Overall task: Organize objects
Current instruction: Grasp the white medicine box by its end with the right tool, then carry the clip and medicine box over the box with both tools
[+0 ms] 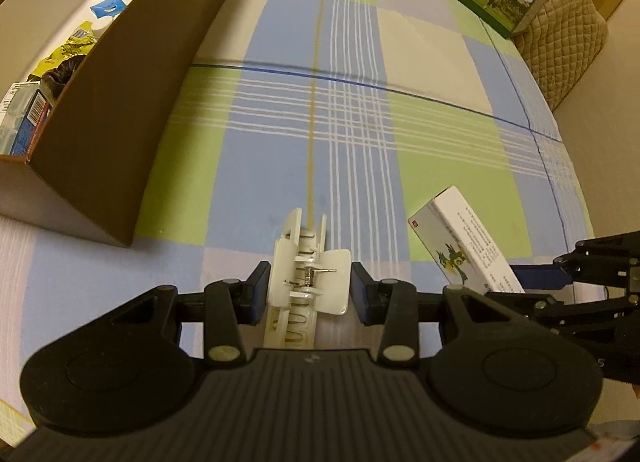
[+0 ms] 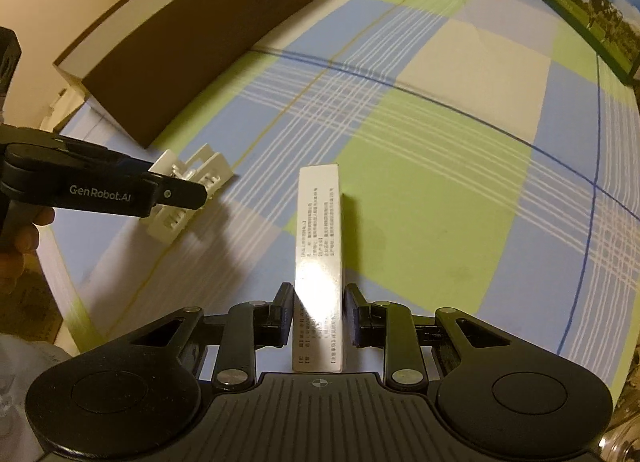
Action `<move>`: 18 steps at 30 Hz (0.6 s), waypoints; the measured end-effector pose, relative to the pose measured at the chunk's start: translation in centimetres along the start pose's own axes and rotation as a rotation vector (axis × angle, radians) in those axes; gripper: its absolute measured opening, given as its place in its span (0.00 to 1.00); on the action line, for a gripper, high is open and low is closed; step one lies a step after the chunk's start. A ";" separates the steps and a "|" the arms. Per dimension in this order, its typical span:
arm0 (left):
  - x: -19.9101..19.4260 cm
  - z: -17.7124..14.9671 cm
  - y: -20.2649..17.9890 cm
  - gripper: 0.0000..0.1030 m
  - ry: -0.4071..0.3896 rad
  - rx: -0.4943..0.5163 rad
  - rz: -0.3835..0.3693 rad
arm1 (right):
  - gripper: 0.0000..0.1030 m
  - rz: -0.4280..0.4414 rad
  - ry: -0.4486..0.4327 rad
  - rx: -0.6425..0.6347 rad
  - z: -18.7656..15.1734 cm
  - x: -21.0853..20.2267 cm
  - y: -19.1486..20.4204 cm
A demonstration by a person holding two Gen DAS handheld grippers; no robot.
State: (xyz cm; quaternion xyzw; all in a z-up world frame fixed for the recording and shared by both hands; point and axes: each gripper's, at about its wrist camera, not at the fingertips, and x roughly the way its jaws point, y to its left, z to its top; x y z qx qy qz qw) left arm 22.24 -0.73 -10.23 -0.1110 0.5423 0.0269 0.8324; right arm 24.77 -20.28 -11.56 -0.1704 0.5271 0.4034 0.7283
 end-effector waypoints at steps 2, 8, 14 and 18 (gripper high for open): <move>0.2 -0.1 -0.2 0.37 0.007 0.009 0.000 | 0.25 -0.011 0.002 -0.005 0.5 0.4 0.3; 1.0 -0.4 -0.5 0.39 0.020 0.021 0.015 | 0.32 -0.054 -0.005 -0.019 1.5 1.9 1.2; 1.2 -0.6 -0.3 0.35 0.018 0.026 0.019 | 0.32 -0.085 -0.022 -0.003 1.8 2.7 1.3; 1.1 -0.8 -0.1 0.34 0.011 0.029 0.024 | 0.26 -0.087 -0.035 -0.007 1.9 2.9 1.6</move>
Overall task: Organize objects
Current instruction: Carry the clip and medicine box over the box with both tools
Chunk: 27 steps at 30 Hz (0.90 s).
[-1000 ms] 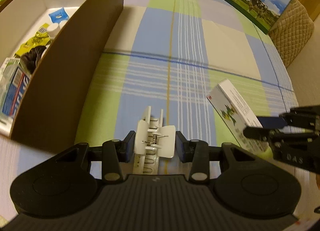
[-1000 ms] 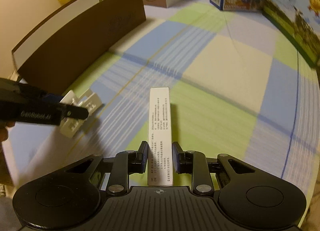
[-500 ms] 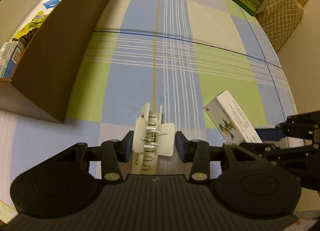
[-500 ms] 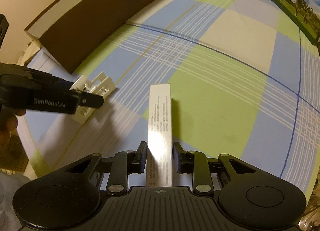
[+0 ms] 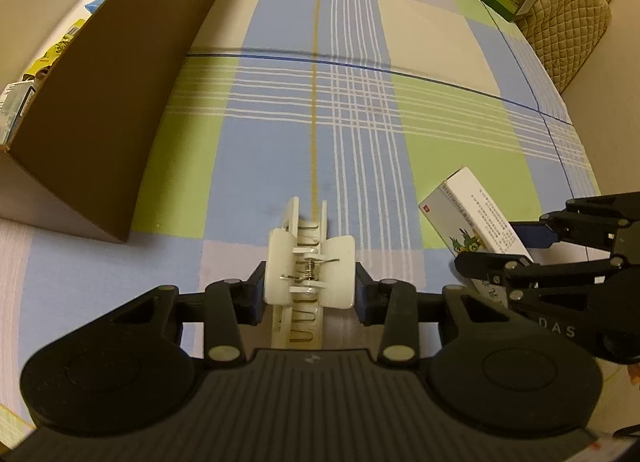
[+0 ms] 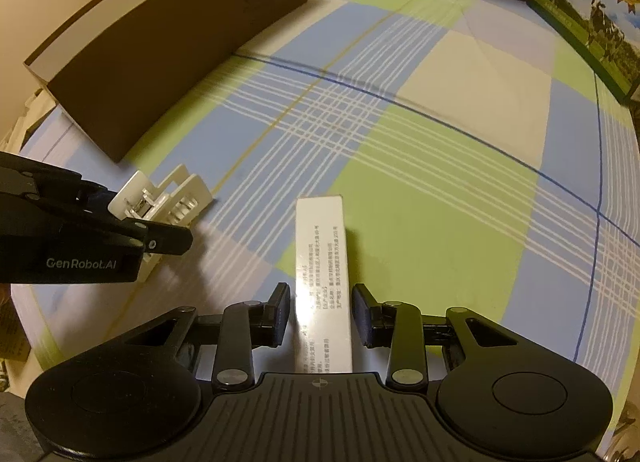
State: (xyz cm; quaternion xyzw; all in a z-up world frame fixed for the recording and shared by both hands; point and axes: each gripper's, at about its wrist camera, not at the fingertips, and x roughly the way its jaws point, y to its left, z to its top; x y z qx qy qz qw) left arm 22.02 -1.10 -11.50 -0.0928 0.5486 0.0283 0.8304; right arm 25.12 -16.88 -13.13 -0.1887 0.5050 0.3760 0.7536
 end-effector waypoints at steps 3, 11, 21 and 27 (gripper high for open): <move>-0.2 -0.2 0.1 0.34 -0.008 0.003 -0.003 | 0.22 -0.003 -0.006 -0.003 -0.1 -0.2 0.3; -1.2 -0.9 0.6 0.34 -0.022 0.002 -0.007 | 0.22 0.014 -0.009 0.005 -0.4 -1.0 1.1; -2.7 -2.1 1.7 0.34 -0.032 -0.015 0.004 | 0.22 0.043 -0.034 -0.003 -0.3 -2.5 2.7; -4.0 -2.6 2.5 0.34 -0.054 -0.030 0.007 | 0.22 0.067 -0.042 -0.011 -0.3 -3.2 3.5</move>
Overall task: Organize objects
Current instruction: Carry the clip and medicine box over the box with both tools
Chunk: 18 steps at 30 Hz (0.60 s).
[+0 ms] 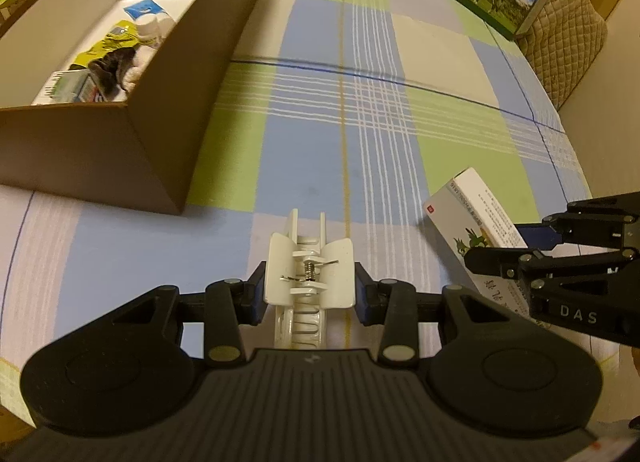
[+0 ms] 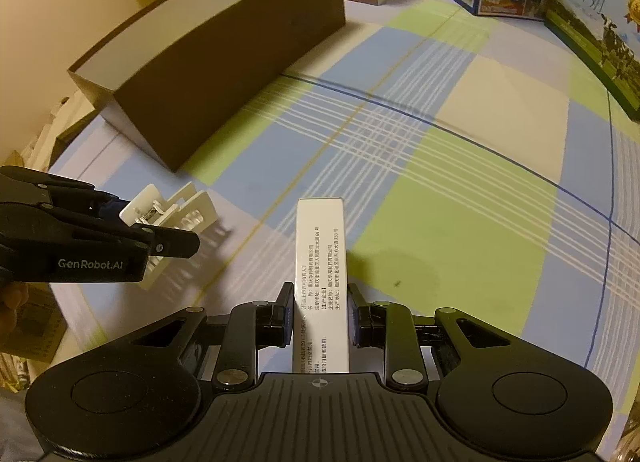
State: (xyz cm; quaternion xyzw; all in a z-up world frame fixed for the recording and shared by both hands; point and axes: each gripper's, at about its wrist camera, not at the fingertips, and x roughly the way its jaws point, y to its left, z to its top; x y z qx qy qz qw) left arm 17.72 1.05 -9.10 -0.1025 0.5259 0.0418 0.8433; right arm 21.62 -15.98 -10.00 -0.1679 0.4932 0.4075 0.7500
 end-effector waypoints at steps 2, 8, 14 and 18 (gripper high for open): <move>-0.5 -0.2 0.3 0.34 -0.008 -0.005 0.000 | 0.22 0.007 -0.003 -0.004 0.2 -0.2 0.3; -2.6 -0.5 1.4 0.34 -0.035 -0.024 -0.005 | 0.22 0.036 -0.023 -0.022 1.0 -0.8 1.5; -5.9 -0.4 2.6 0.34 -0.083 -0.030 -0.019 | 0.22 0.083 -0.055 -0.037 2.6 -1.7 2.9; -8.7 0.0 3.2 0.34 -0.138 -0.020 -0.034 | 0.22 0.126 -0.082 -0.039 4.1 -2.5 4.1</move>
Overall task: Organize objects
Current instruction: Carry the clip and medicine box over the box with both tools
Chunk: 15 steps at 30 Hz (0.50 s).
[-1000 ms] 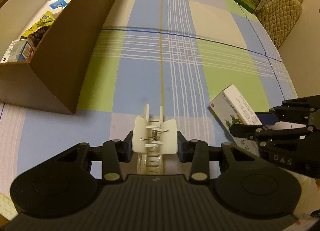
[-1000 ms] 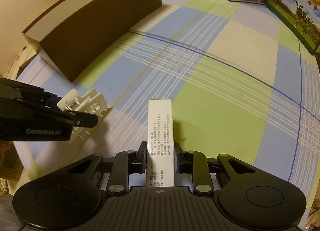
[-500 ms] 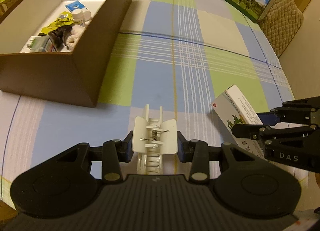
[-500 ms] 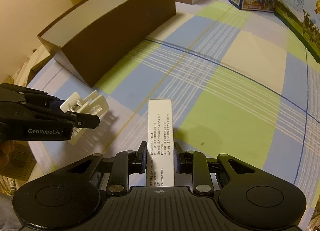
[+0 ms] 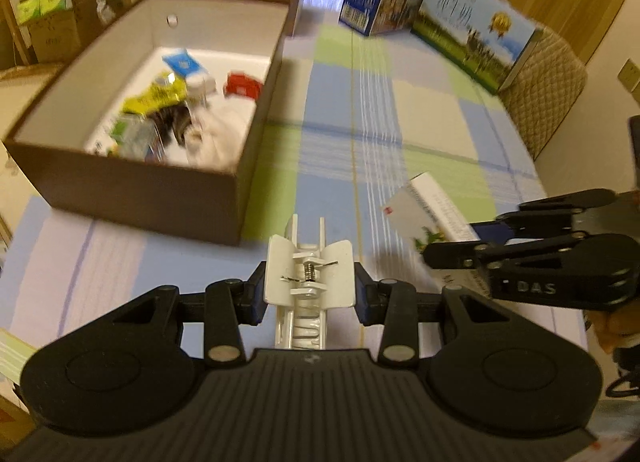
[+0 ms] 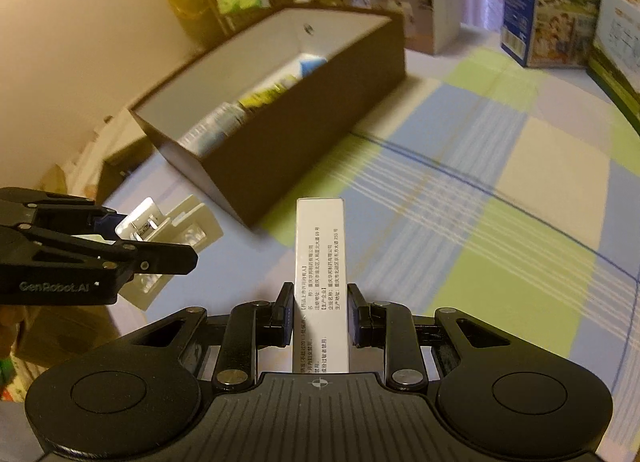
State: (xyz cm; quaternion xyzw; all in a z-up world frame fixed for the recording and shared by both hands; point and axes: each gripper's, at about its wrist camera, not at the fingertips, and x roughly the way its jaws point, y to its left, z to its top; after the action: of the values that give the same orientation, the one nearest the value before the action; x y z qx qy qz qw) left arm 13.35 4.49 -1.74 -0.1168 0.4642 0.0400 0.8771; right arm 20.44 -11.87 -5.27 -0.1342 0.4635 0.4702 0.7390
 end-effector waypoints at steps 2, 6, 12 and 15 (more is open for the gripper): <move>-1.3 0.7 0.4 0.34 -0.030 0.003 -0.003 | 0.22 0.025 -0.017 0.004 0.9 -0.3 0.7; -3.2 2.4 1.6 0.34 -0.081 0.000 -0.001 | 0.22 0.089 -0.057 0.015 3.2 -0.7 2.1; -4.6 5.1 4.4 0.34 -0.136 0.017 0.025 | 0.22 0.140 -0.117 0.017 6.9 -0.2 4.5; -4.1 6.3 6.1 0.34 -0.143 0.014 0.045 | 0.22 0.150 -0.130 0.040 8.8 1.1 5.3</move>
State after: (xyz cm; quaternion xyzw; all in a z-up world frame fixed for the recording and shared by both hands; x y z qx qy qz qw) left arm 15.01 12.09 4.08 -0.0972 0.4033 0.0648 0.9076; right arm 21.13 -2.95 -0.19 -0.0533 0.4327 0.5225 0.7328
